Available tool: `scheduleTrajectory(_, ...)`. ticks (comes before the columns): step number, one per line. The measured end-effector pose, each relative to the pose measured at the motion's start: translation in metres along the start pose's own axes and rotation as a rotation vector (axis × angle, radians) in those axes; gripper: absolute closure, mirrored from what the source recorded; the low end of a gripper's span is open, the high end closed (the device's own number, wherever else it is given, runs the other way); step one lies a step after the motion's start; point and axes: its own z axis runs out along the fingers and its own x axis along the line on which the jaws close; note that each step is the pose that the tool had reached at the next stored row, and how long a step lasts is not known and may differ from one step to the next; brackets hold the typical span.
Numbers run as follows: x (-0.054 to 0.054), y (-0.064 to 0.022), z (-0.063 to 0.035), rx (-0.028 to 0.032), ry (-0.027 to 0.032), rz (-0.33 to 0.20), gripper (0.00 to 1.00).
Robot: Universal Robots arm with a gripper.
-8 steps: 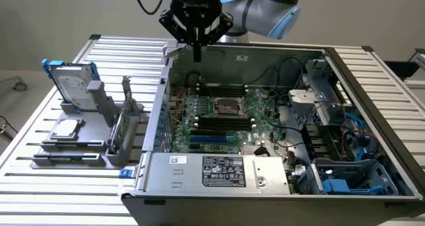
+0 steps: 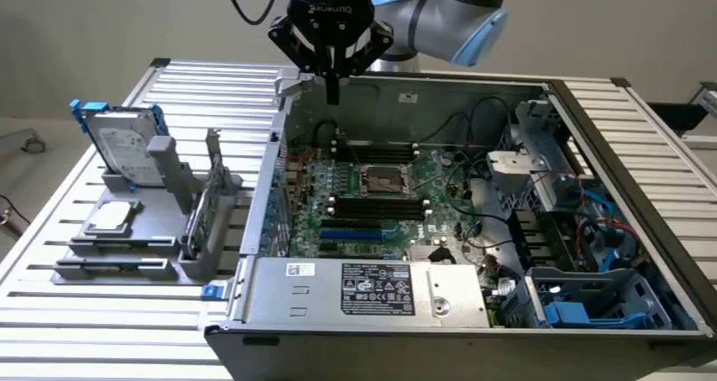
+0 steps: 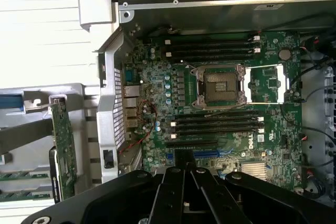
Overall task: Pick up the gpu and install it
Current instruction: 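Reach for the gpu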
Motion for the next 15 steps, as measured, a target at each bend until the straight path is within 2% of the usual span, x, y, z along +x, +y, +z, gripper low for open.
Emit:
scheduleTrajectory(7,0.000,0.0000,0.0000,0.0000,0.0000,0.000,0.89)
scheduleTrajectory(15,0.035,0.0034,0.0002,0.0000,0.0000,0.000,0.89)
